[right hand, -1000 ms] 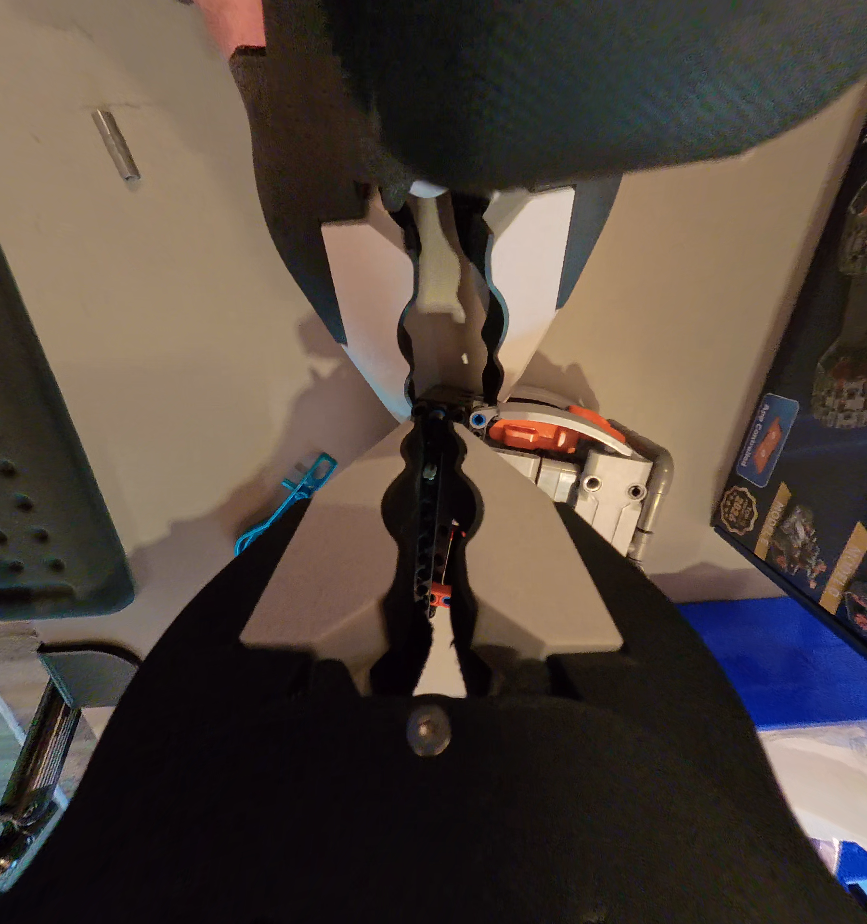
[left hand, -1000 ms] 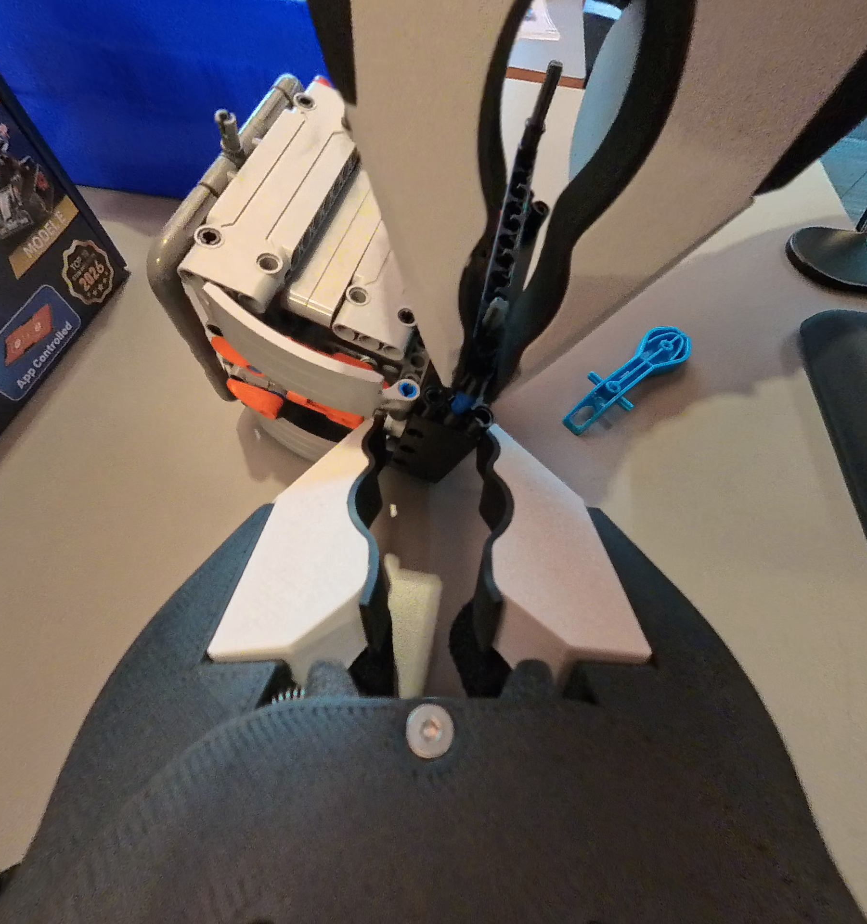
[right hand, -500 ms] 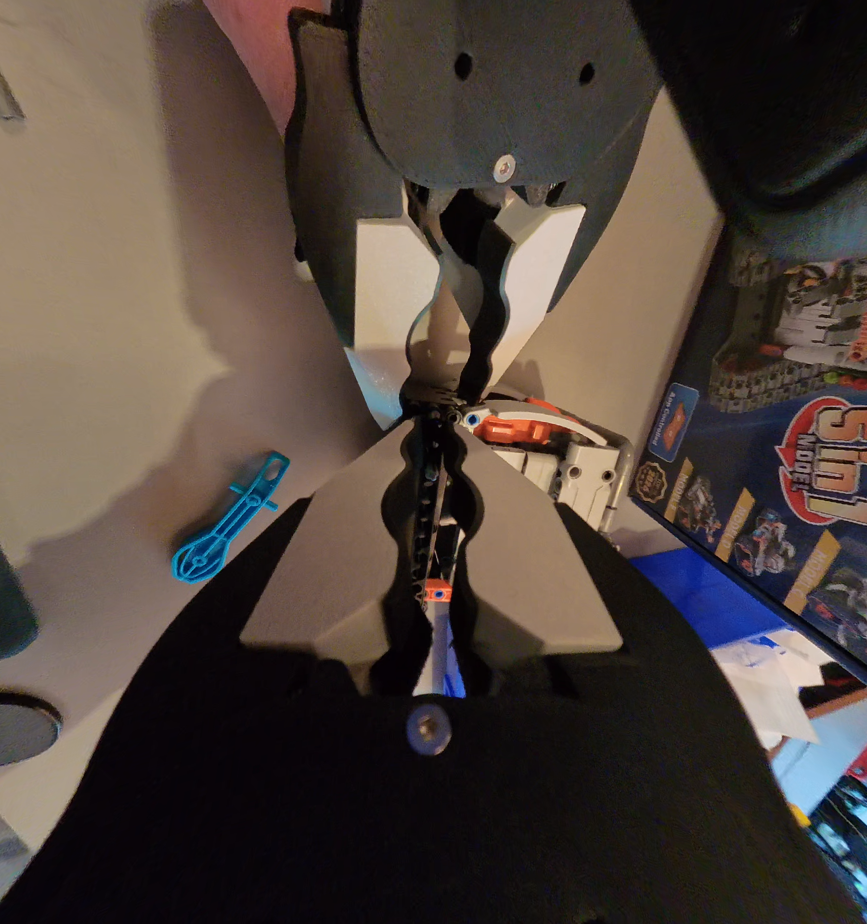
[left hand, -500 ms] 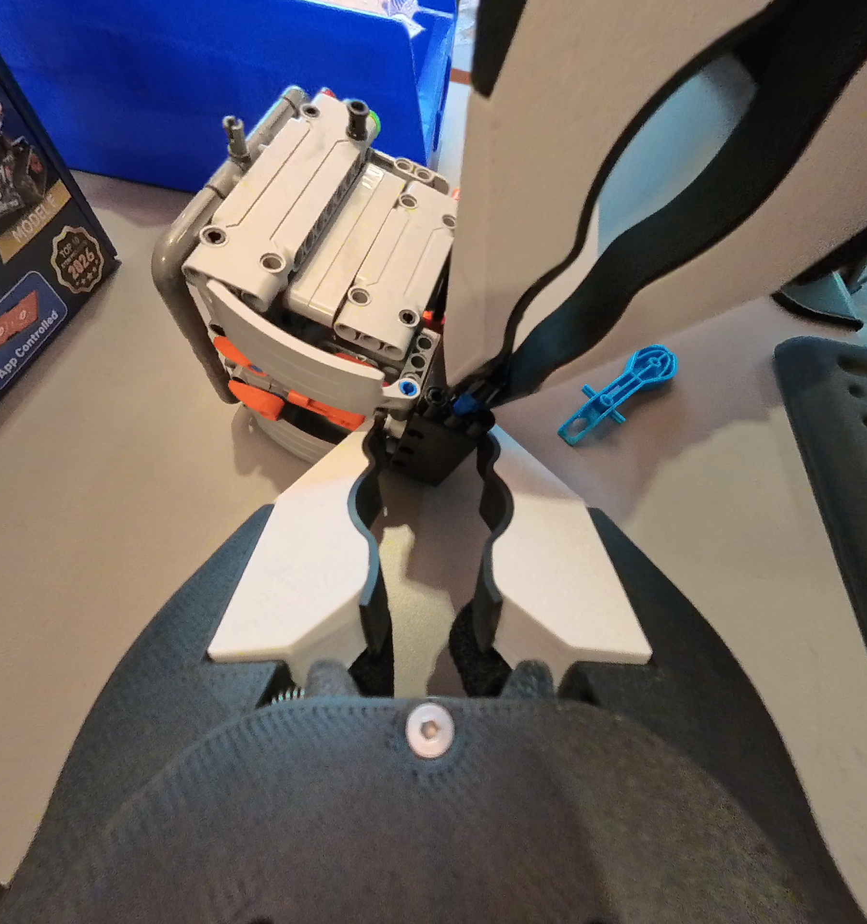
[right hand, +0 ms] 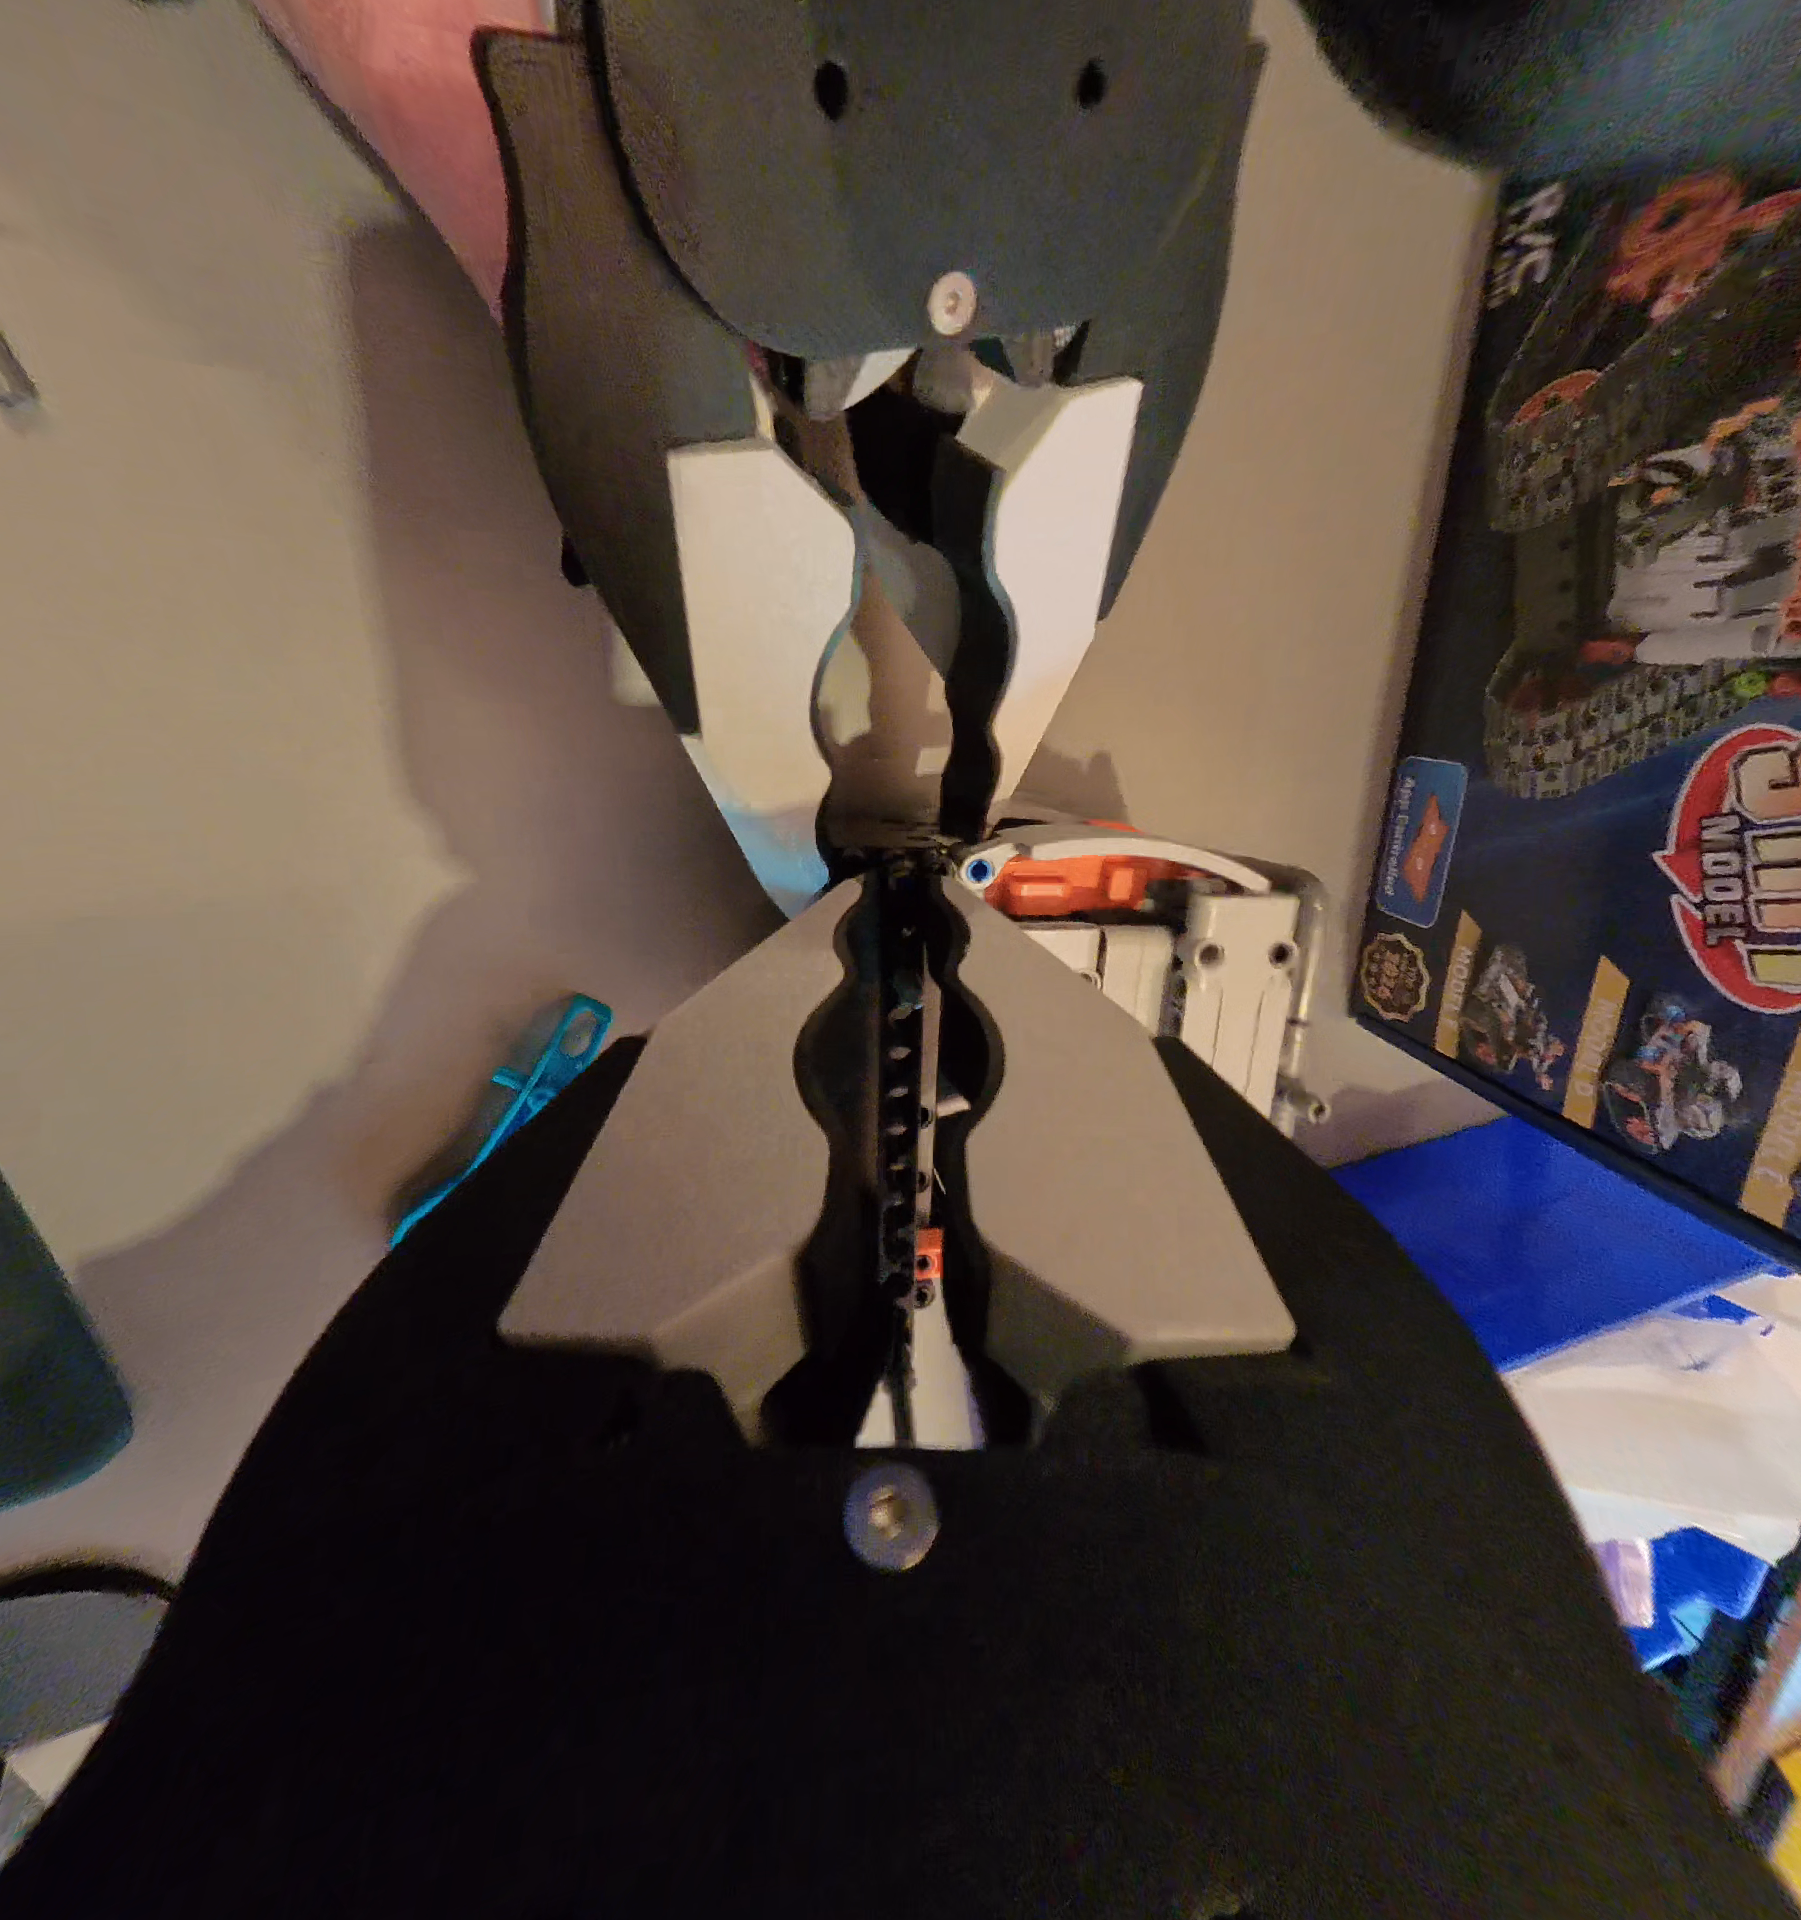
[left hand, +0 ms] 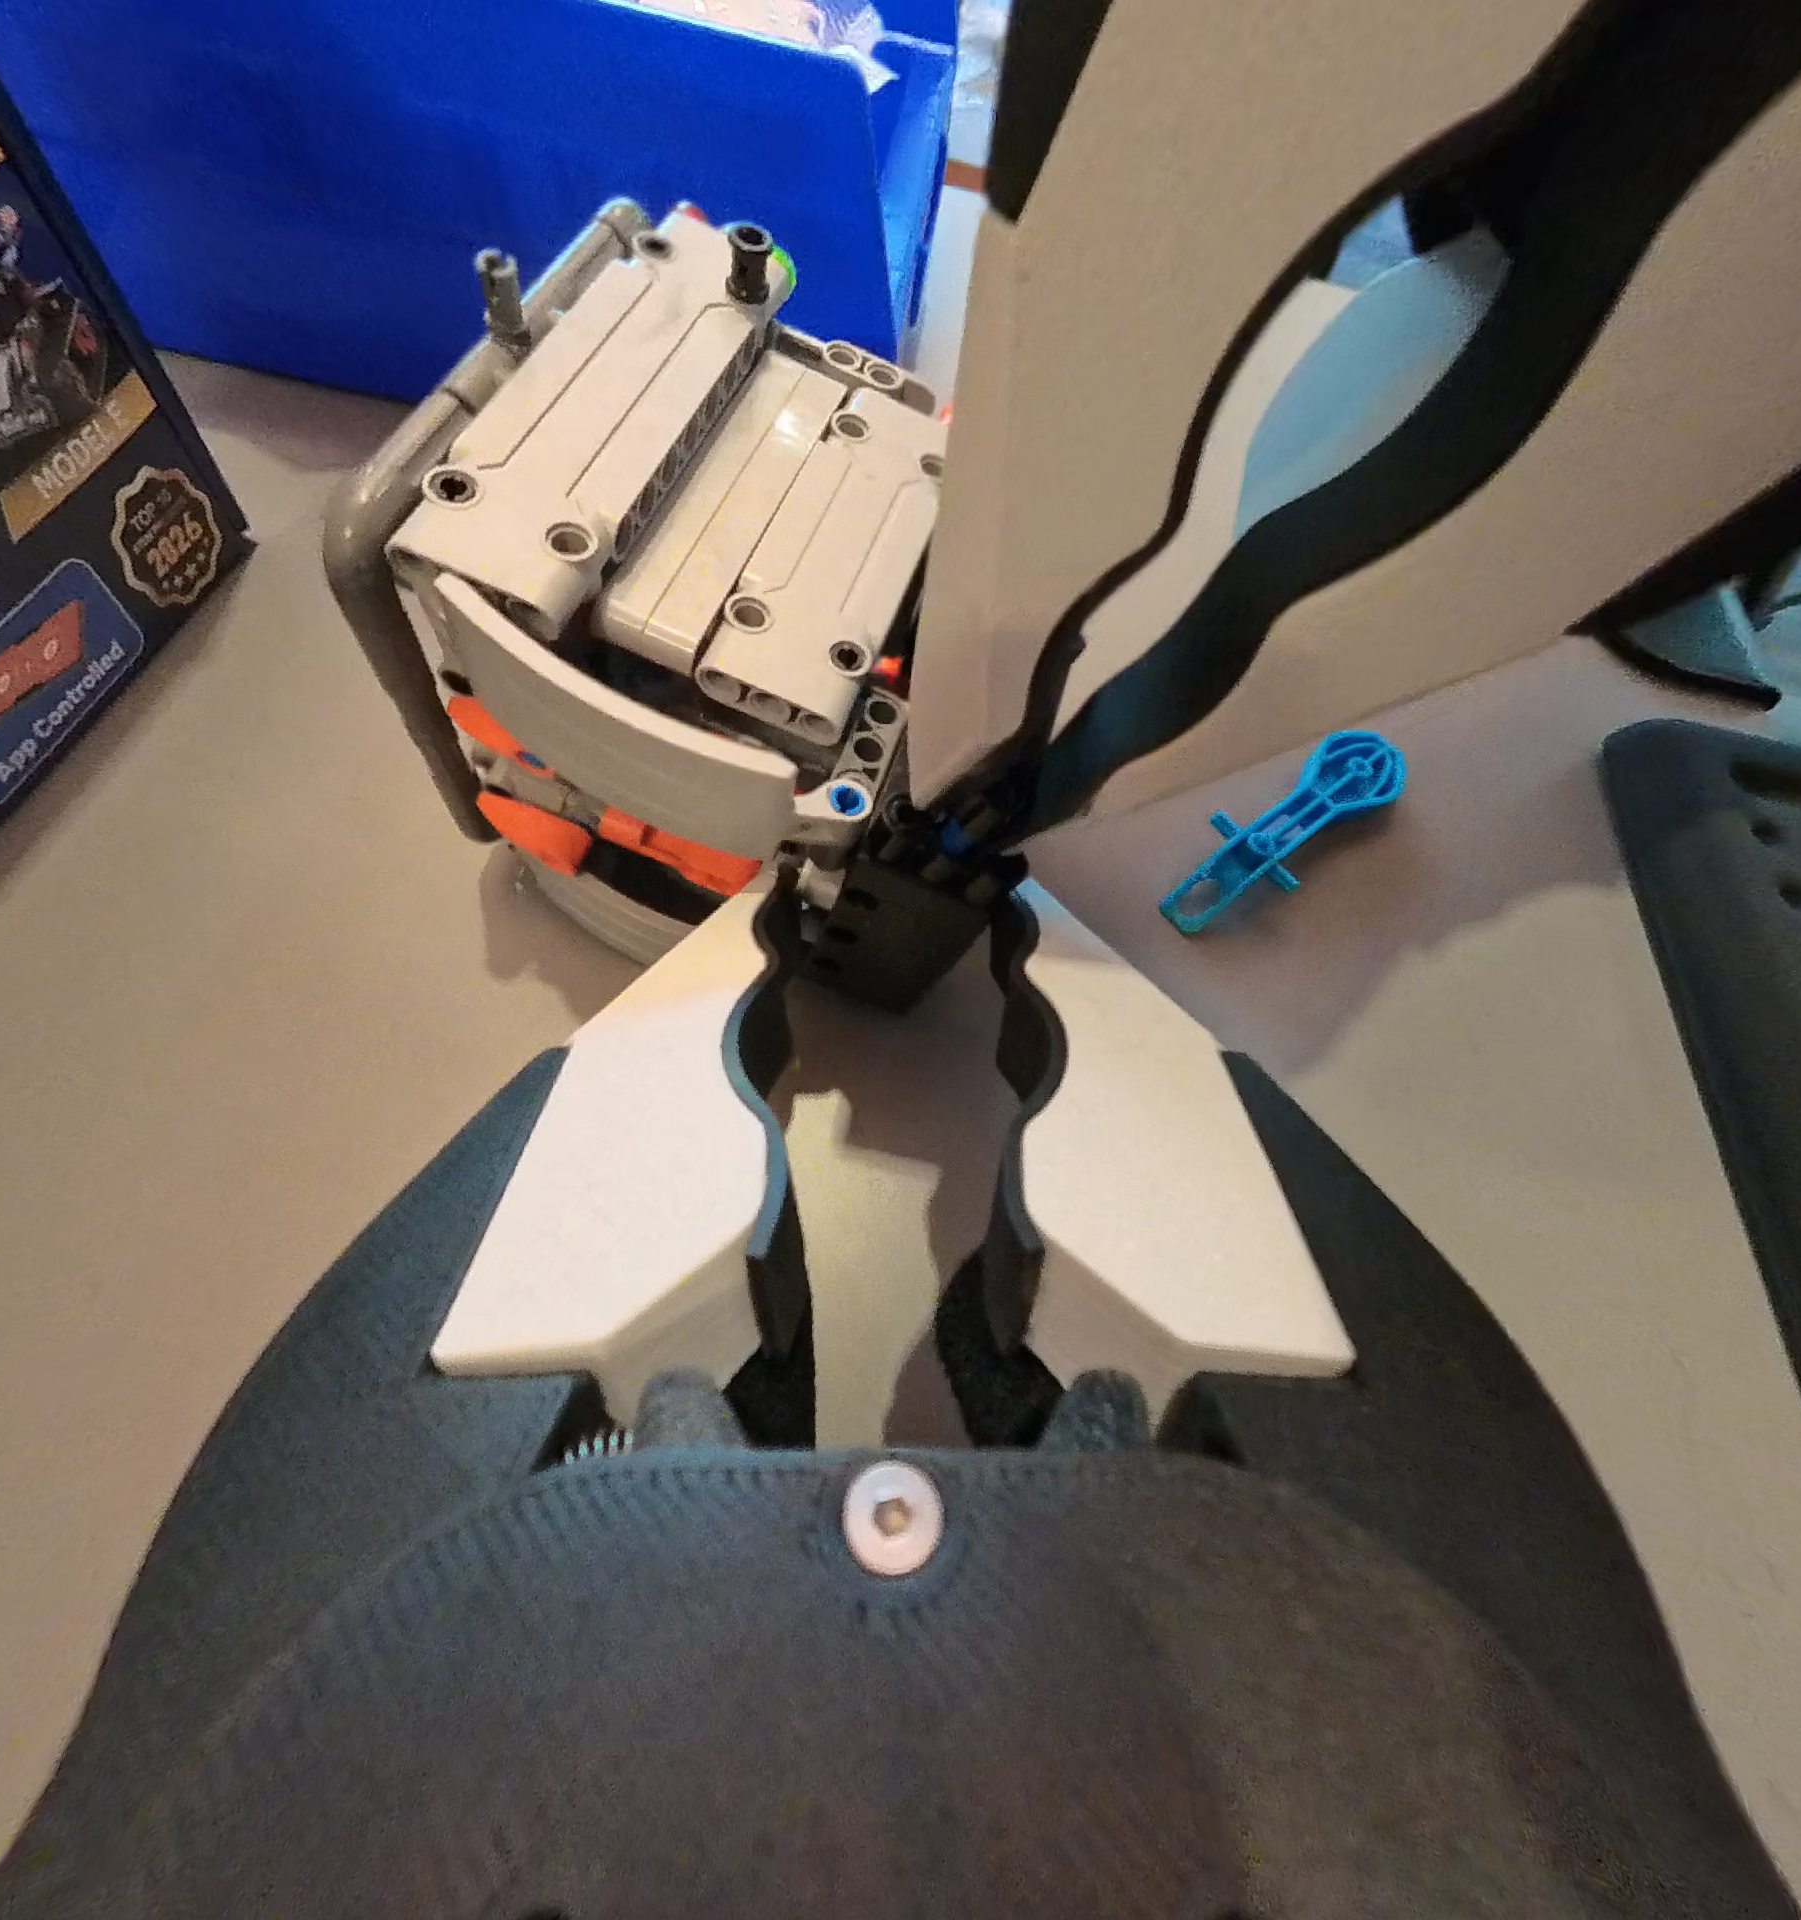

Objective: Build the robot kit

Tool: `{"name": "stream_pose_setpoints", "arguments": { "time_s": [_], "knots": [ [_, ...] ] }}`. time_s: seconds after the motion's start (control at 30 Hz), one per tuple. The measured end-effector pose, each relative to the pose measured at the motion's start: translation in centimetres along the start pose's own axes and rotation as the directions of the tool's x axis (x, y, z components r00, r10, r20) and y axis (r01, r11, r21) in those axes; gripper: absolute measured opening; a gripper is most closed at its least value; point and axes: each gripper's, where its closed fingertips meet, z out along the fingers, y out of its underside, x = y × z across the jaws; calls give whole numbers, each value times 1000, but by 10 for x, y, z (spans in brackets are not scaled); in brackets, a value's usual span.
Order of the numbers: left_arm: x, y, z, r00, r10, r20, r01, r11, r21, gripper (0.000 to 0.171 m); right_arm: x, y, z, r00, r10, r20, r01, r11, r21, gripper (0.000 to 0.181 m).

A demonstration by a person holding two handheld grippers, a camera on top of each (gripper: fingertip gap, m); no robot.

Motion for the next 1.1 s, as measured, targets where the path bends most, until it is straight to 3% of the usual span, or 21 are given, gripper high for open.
{"name": "stream_pose_setpoints", "arguments": {
  "time_s": [0.17, 0.37, 0.47, 0.63, 0.77, 1.1],
  "knots": [
    [2, -4, -4, 999, -15, -37, 15, 1000, 24, 34, 0, 1, -10, 999, 52, 15, -53, 996, 66, 16],
    [8, -6, -4, 998, -5, -60, 6, 1000, 27, 34, 1, 2, -18, 995, 96, 37, -100, 987, 124, 15],
    [7, -7, -4, 998, -11, -63, 13, 999, 33, 34, -1, 2, -20, 999, 46, -4, -45, 994, 101, 21],
    [7, -5, -7, 997, 5, -73, -3, 1000, 27, 34, 3, 2, -29, 990, 132, 38, -137, 975, 175, 2],
    [7, -2, -7, 997, 13, -73, -12, 1000, 18, 34, 2, 1, -25, 981, 170, 98, -188, 956, 224, 1],
    [5, 2, -3, 999, 34, -35, -34, 999, -13, 33, -3, 3, -18, 982, 148, 120, -169, 967, 189, 2]
  ]
}}
